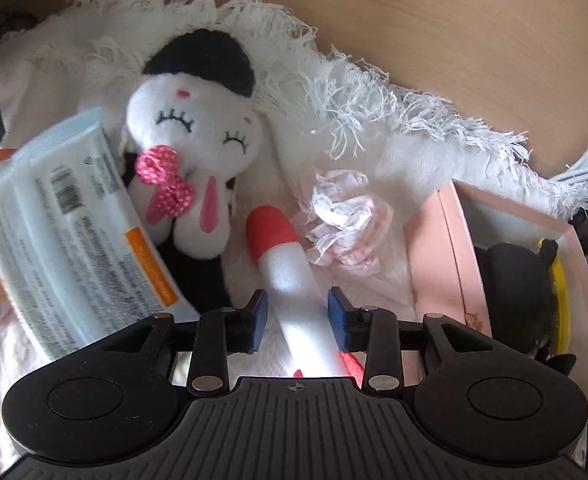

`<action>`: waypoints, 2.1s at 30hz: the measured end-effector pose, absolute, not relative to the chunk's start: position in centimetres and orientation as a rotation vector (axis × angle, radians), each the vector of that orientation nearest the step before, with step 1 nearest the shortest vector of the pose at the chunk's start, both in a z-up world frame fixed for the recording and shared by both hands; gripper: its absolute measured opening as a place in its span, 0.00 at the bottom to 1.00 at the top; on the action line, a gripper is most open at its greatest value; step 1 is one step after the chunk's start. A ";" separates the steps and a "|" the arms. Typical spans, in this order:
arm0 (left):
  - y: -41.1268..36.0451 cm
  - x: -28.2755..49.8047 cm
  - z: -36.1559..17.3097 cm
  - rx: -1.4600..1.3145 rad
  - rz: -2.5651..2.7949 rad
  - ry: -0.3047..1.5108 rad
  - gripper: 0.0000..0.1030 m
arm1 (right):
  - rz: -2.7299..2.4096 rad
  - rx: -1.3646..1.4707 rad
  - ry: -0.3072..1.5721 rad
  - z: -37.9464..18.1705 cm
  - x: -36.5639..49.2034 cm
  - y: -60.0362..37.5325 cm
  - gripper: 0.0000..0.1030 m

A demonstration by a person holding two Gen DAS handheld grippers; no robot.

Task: Organize soft objects
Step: 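Grasp the white foam stick with red tip with the left tool while the right tool holds the pouch, then lift the foam stick with the left tool while the right tool regrasps the black pouch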

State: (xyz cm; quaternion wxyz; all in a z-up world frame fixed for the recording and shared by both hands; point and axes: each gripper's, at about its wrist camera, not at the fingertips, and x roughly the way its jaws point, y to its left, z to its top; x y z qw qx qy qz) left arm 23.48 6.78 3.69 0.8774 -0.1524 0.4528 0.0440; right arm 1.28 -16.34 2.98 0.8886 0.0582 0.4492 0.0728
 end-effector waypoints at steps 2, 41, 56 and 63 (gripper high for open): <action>6.4 24.0 3.1 -0.320 0.095 0.974 0.37 | 0.146 0.108 0.932 2.9 1.2 -16.2 1.00; 11.0 3.2 3.4 -0.206 -0.184 1.009 0.33 | 0.132 -0.630 0.785 4.1 -0.1 -7.4 0.55; 10.7 2.6 2.9 -0.252 -0.253 1.035 0.33 | -0.074 0.142 0.856 8.2 -0.5 -17.3 0.87; 10.8 2.0 2.8 -0.268 -0.272 1.042 0.33 | -0.190 0.173 0.875 6.0 0.0 -18.5 0.88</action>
